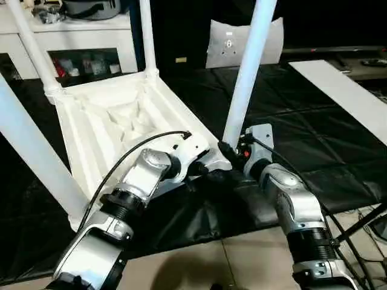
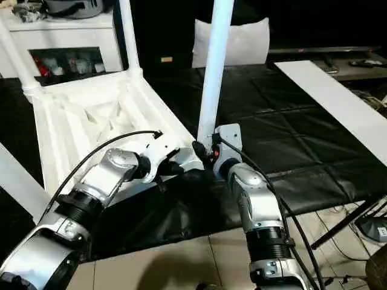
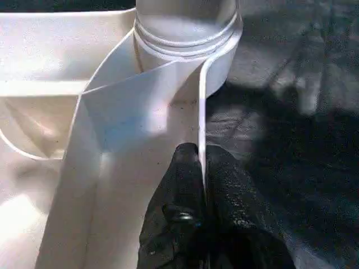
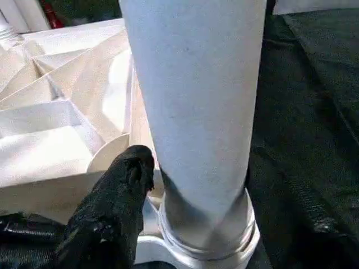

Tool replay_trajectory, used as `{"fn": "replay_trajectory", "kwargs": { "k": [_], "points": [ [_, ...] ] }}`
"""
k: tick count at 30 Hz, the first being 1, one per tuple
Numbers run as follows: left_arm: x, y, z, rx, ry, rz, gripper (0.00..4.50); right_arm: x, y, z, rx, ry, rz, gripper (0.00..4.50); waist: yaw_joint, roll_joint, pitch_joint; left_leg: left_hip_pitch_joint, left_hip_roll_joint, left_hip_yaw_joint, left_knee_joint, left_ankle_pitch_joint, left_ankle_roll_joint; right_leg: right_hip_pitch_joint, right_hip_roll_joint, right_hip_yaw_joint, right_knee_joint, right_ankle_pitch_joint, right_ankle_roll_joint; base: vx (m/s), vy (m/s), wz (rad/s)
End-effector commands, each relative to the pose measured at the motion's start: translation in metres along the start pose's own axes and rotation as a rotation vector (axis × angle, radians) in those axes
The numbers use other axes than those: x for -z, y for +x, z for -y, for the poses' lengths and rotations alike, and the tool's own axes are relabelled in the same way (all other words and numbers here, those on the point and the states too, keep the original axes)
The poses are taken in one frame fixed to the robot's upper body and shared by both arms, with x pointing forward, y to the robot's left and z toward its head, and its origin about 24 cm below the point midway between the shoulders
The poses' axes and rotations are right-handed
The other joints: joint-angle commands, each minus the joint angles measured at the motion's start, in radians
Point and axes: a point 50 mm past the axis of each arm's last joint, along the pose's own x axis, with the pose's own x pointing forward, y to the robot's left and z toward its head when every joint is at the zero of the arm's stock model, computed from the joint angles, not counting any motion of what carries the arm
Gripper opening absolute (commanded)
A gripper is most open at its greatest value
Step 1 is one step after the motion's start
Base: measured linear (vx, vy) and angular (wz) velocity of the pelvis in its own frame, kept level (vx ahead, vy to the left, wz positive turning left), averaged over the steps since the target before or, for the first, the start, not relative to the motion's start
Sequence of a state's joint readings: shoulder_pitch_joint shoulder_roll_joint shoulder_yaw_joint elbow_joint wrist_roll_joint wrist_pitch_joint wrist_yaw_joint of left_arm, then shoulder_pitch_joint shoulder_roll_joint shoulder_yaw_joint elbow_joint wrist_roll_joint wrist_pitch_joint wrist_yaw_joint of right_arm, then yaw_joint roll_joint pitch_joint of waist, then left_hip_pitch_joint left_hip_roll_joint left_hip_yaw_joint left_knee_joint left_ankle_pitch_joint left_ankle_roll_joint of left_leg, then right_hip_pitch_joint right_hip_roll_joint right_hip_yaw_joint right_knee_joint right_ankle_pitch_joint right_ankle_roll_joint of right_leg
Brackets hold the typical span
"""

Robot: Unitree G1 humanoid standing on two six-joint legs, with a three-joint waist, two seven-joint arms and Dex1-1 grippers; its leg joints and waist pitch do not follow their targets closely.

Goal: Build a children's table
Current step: Rotate leg to tighten

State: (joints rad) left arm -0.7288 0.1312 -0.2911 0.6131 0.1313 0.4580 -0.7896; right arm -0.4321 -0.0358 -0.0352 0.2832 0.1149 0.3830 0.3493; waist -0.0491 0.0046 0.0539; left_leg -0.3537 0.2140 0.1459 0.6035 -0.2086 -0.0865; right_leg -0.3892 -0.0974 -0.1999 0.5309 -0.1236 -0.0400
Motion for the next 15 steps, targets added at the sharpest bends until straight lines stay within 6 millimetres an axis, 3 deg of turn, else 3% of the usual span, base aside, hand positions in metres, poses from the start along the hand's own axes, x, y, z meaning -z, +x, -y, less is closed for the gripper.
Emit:
{"fn": "replay_trajectory", "kwargs": {
  "k": [1,3,7,8,10,14,15],
  "points": [
    [-0.035,0.000,0.004,0.008,0.080,0.103,0.00,-0.006,0.004,-0.019,-0.097,-0.002,0.034,3.17,0.015,-0.011,-0.082,-0.009,0.010,0.003,-0.060,-0.132,0.091,0.066,-0.068,0.065,-0.052,-0.347,-0.097,0.000,0.000,0.00],
    [-0.033,-0.001,0.002,0.007,0.085,0.098,0.00,-0.007,0.001,-0.015,-0.094,-0.006,0.048,3.40,0.027,-0.015,-0.091,-0.024,0.007,0.004,-0.054,-0.042,0.117,0.070,-0.067,0.076,-0.025,-0.252,-0.120,0.000,0.000,0.00],
    [-0.024,-0.007,-0.001,0.034,0.118,0.086,0.00,-0.011,-0.015,0.006,-0.124,-0.037,0.095,3.68,0.053,-0.016,-0.093,-0.023,0.007,0.010,-0.046,0.026,0.171,0.065,-0.062,0.088,-0.008,-0.155,-0.139,0.000,0.000,0.00],
    [-0.021,-0.010,-0.002,0.049,0.125,0.080,0.00,-0.012,-0.021,0.013,-0.154,-0.057,0.106,3.82,0.062,-0.016,-0.093,-0.027,0.006,0.012,-0.046,0.024,0.178,0.066,-0.061,0.087,-0.008,-0.164,-0.138,0.000,0.000,0.00],
    [-0.018,-0.012,-0.002,0.066,0.138,0.079,0.00,-0.013,-0.026,0.017,-0.181,-0.078,0.107,3.82,0.069,-0.015,-0.088,-0.022,0.009,0.015,-0.049,-0.006,0.174,0.060,-0.058,0.087,-0.016,-0.219,-0.132,0.000,0.000,0.00],
    [-0.011,-0.016,-0.003,0.104,0.157,0.062,0.00,-0.013,-0.036,0.025,-0.274,-0.139,0.089,4.18,0.079,-0.012,-0.078,-0.008,0.013,0.018,-0.054,-0.099,0.123,0.050,-0.057,0.085,-0.039,-0.377,-0.090,0.000,0.000,0.00],
    [-0.008,-0.018,-0.003,0.118,0.165,0.055,0.00,-0.014,-0.039,0.028,-0.309,-0.159,0.075,4.32,0.081,-0.006,-0.076,-0.006,0.011,0.018,-0.055,-0.117,0.119,0.049,-0.056,0.083,-0.043,-0.399,-0.085,0.000,0.000,0.00]
  ]
}}
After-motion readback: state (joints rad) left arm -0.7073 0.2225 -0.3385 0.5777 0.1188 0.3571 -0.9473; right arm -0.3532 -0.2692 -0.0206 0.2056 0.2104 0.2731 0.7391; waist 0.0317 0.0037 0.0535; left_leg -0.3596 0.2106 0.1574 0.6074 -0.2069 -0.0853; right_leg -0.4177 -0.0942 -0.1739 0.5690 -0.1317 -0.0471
